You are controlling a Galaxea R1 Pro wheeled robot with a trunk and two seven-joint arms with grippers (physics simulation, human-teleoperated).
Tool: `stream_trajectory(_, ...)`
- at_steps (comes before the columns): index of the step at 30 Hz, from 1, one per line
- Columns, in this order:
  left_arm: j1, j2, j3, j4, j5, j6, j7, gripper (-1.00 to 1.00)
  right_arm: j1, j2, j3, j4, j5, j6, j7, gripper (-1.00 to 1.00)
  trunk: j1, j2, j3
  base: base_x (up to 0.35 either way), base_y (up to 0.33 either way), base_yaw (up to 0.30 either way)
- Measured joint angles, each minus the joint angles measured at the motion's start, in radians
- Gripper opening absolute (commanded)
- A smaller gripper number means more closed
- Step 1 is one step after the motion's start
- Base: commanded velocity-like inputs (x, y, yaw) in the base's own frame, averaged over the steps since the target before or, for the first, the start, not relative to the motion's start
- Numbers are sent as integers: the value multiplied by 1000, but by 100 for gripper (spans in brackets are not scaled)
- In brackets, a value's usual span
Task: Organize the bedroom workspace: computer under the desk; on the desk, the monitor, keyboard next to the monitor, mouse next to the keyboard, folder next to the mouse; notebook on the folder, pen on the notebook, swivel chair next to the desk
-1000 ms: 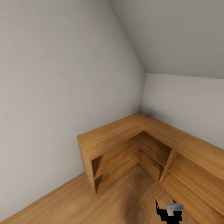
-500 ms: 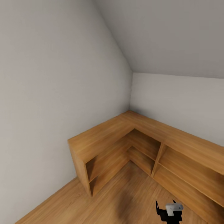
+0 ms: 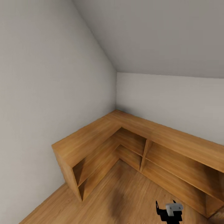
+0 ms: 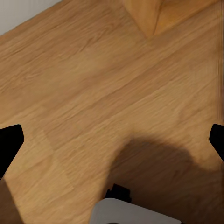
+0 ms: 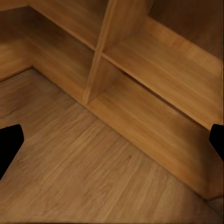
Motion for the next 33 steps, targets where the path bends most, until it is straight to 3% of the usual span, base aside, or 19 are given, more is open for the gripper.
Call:
stream_trajectory(23,0,-2,0,0,0,0,0,100,0,0,0,0,0,0,2,100,0,0,3,296,31,-297)
stream_trajectory(33,0,-2,0,1,0,0,-3,100,0,0,0,0,0,0,2,100,0,0,9,118,130,-297)
